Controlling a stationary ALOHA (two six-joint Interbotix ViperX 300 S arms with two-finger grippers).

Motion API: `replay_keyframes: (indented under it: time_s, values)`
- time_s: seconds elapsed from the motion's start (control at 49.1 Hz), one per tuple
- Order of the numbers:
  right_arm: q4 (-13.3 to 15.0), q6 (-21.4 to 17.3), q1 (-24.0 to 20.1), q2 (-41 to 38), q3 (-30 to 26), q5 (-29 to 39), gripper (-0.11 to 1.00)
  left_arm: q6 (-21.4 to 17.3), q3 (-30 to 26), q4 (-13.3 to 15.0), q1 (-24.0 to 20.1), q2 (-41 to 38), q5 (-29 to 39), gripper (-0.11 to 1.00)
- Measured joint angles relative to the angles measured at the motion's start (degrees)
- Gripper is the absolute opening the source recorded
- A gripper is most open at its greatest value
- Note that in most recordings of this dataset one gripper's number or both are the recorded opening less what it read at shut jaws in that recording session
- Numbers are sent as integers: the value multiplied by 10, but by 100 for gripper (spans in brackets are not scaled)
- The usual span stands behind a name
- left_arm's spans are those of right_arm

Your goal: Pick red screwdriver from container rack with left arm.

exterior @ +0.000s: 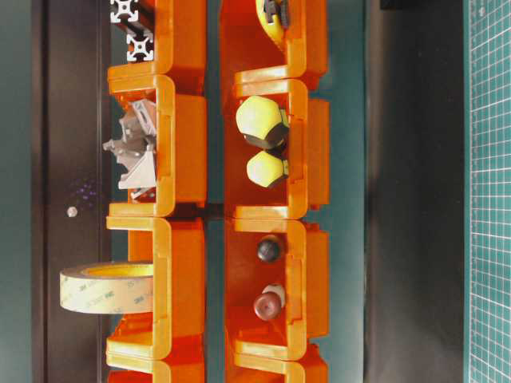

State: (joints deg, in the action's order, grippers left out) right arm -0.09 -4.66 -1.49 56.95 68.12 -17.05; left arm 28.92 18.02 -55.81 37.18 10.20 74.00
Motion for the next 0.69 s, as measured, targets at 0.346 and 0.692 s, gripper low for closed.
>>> replay_keyframes:
  time_s: [0.346, 0.692]
  values:
    - [0, 0, -1, 14, -5, 54, 0, 105, 42, -21, -47, -63, 20, 0]
    - [0, 1, -1, 14, -5, 62, 0, 105, 46, -107, -61, -86, 45, 0]
